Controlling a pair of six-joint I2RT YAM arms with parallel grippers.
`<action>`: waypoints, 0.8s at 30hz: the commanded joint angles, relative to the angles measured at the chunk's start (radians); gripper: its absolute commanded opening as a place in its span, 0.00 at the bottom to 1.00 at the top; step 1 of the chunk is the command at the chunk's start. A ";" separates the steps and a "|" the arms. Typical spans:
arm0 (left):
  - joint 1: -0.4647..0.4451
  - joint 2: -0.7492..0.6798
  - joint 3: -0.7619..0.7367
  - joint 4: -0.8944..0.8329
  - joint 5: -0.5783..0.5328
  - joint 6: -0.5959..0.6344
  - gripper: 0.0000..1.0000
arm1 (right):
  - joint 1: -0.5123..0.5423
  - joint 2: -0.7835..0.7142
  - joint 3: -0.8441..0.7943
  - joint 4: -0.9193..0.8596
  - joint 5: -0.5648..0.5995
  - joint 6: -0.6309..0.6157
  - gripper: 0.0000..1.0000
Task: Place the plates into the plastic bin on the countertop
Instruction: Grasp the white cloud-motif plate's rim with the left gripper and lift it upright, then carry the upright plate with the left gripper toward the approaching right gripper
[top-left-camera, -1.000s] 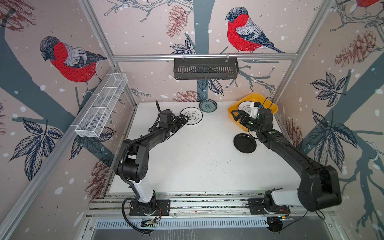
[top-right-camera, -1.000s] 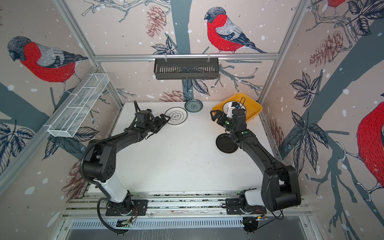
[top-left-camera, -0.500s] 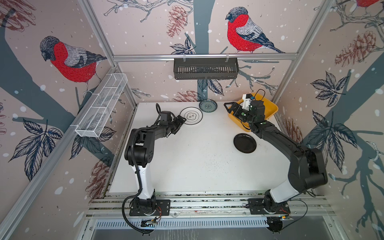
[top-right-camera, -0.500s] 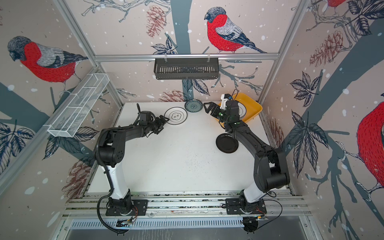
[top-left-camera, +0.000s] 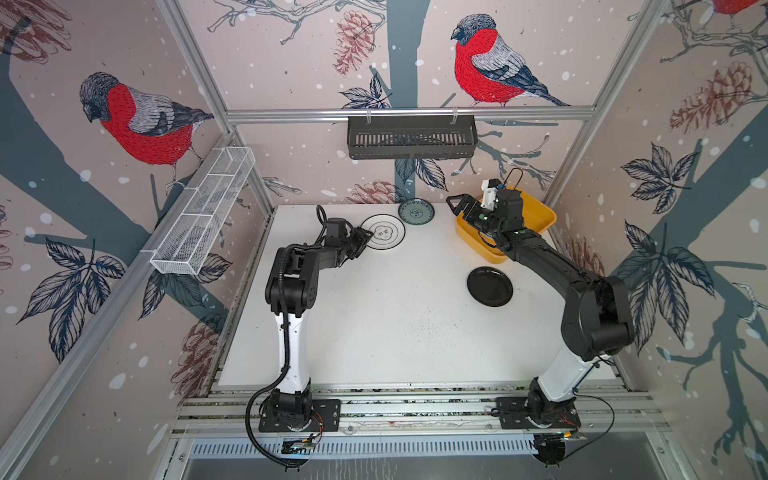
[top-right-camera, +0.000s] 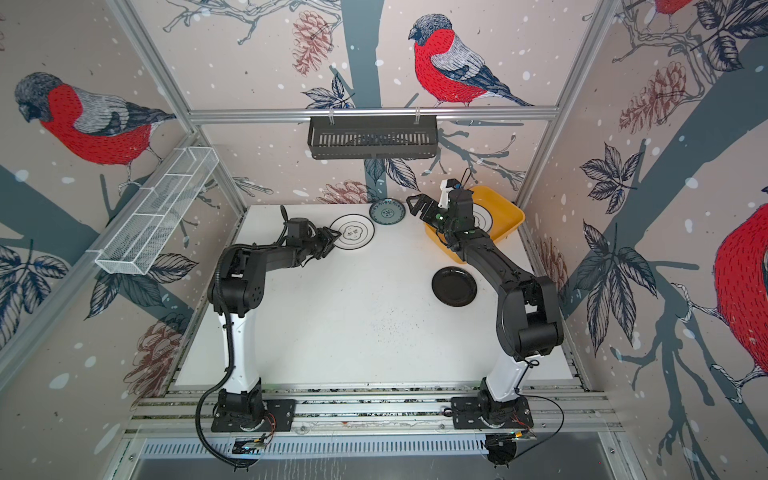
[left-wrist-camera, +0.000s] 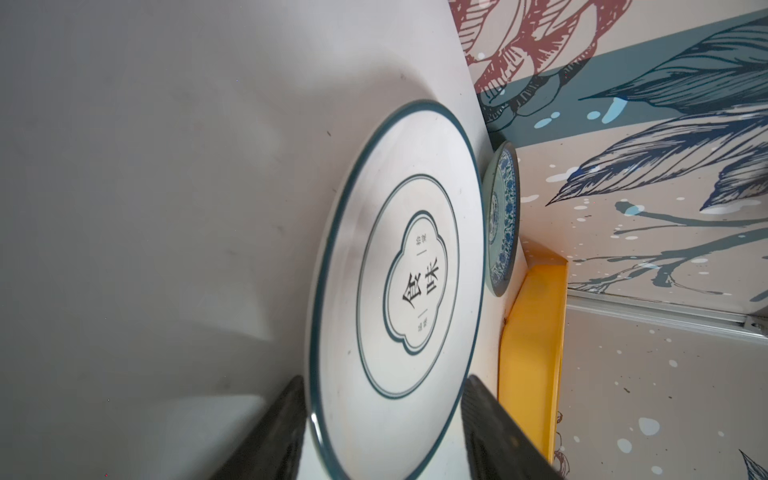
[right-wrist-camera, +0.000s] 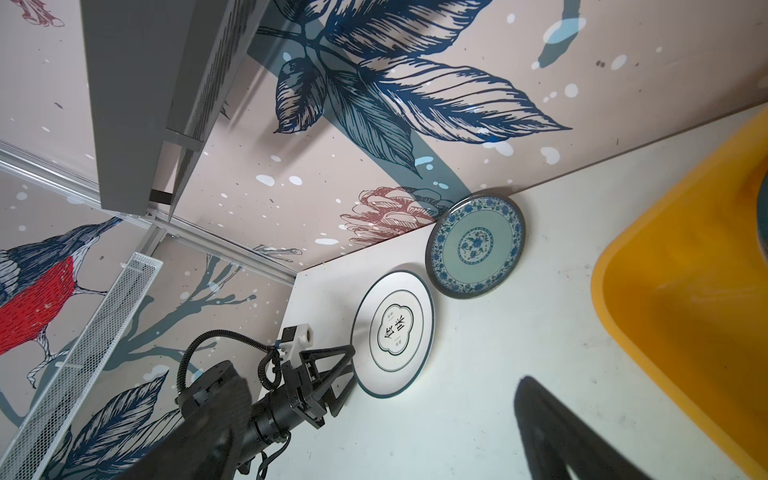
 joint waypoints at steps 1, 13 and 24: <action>0.003 0.026 0.004 -0.061 -0.035 -0.025 0.39 | -0.005 0.005 0.014 0.000 -0.008 0.001 1.00; 0.007 -0.005 -0.049 0.004 -0.047 -0.063 0.06 | -0.018 -0.010 0.000 -0.004 0.006 0.002 1.00; 0.007 -0.152 -0.130 0.037 -0.052 -0.043 0.02 | -0.053 -0.142 -0.128 0.014 0.022 -0.005 1.00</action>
